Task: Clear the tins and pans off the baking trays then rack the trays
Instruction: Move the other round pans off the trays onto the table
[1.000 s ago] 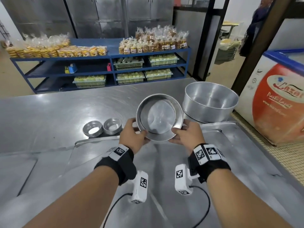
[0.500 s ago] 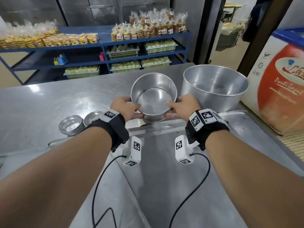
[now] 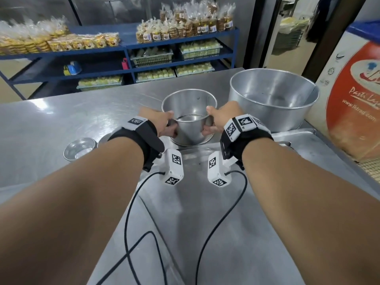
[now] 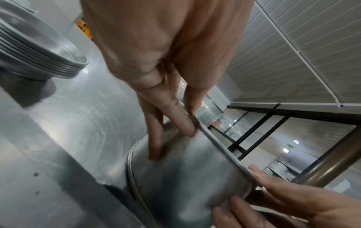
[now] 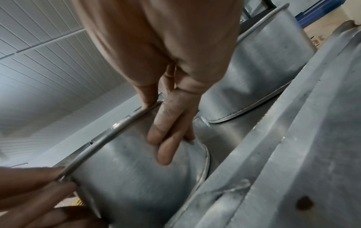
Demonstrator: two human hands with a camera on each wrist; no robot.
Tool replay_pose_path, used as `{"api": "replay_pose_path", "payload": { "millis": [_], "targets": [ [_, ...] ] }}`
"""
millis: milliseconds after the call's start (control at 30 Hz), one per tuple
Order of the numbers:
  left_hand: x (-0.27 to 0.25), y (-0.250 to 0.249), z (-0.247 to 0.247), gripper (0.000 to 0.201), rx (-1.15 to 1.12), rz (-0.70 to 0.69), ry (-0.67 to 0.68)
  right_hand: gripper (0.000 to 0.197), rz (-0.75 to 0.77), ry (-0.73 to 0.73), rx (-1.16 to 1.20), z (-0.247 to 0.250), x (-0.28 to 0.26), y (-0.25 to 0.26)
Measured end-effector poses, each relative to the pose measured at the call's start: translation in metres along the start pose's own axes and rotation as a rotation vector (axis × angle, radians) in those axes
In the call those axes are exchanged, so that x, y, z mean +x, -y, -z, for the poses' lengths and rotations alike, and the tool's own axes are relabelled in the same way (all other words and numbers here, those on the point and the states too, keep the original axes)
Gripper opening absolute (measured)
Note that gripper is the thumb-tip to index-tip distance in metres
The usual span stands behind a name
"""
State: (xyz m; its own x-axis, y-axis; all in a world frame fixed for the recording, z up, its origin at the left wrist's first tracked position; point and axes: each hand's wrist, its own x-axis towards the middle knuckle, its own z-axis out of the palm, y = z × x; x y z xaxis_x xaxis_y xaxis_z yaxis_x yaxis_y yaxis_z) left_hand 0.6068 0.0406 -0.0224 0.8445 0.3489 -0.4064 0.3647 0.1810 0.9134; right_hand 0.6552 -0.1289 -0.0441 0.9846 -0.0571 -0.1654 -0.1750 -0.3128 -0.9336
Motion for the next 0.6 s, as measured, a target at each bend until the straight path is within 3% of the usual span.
{"api": "replay_pose_path", "payload": {
  "millis": [100, 167, 233, 300, 367, 500, 600],
  "targets": [
    [-0.006, 0.006, 0.003, 0.012, -0.015, -0.049, 0.001, 0.041, -0.022, -0.003, -0.033, -0.002, -0.012, 0.004],
    [-0.019, 0.006, 0.007, 0.009, 0.008, -0.04, 0.043, 0.035, -0.055, -0.003, 0.029, -0.001, -0.031, 0.01],
    [-0.038, 0.006, 0.016, 0.004, 0.192, -0.045, 0.069, 0.031, -0.08, 0.016, -0.005, 0.0, -0.05, 0.012],
    [-0.056, 0.005, 0.033, 0.011, 0.506, -0.046, 0.096, 0.028, -0.069, 0.045, -0.132, 0.001, -0.073, 0.016],
    [-0.078, 0.004, 0.051, 0.007, 0.655, -0.049, 0.087, 0.026, -0.026, 0.083, -0.285, -0.001, -0.096, 0.021],
    [-0.13, 0.009, 0.094, 0.03, 1.129, -0.115, 0.133, 0.028, -0.022, 0.169, -0.517, -0.016, -0.164, 0.03],
    [-0.185, 0.022, 0.134, 0.036, 1.331, -0.127, 0.218, 0.031, -0.039, 0.226, -0.646, -0.029, -0.229, 0.034]
  ]
}}
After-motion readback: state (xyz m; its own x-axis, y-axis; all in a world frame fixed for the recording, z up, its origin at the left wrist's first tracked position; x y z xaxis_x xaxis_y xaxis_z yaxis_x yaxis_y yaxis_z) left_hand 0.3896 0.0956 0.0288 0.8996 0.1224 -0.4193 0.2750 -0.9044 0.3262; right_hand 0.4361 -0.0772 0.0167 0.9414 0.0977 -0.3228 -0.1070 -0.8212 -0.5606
